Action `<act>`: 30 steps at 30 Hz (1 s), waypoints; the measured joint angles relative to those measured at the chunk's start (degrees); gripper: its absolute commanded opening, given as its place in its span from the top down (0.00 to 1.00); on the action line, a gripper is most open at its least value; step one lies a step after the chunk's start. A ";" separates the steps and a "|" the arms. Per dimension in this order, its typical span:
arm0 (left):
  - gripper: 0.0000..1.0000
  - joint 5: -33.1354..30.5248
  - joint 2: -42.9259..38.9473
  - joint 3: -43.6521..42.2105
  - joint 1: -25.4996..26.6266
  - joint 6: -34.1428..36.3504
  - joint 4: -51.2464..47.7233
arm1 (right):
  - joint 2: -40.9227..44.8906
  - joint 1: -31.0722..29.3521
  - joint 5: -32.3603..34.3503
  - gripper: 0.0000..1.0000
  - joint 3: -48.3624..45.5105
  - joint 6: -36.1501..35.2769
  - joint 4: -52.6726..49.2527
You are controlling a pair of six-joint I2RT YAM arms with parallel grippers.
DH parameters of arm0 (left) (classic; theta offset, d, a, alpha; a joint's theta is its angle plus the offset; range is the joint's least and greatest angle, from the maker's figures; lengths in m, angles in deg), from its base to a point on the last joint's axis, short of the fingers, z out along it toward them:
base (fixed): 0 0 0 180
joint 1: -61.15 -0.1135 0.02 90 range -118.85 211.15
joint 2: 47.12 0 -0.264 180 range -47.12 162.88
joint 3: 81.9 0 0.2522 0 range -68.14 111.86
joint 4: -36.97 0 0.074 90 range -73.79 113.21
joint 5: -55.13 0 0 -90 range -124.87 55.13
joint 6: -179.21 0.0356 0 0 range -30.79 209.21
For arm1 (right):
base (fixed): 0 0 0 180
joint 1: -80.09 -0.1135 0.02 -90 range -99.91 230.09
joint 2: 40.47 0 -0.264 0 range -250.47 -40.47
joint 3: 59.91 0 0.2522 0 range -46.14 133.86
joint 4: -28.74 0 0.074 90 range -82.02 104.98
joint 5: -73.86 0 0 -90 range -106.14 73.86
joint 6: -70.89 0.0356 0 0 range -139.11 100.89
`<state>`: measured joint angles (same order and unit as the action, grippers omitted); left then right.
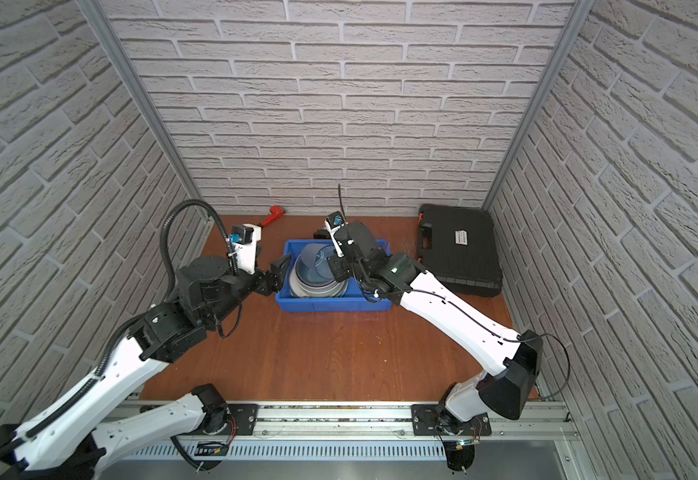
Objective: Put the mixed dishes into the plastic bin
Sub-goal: 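Grip the frosted cup with the right gripper and open the left gripper, then carry the frosted cup over the bin with the right gripper while the left draws back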
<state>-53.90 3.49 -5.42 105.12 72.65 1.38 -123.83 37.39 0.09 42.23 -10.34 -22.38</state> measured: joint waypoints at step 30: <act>0.02 -4.61 -8.37 -5.35 -3.85 0.02 -6.84 | -13.14 14.34 -2.38 0.94 6.54 -9.46 -26.91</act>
<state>-58.51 -4.88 -10.77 101.27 72.68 -5.46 -136.96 51.73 -2.30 48.77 -19.80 -49.29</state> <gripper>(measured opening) 0.983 0.098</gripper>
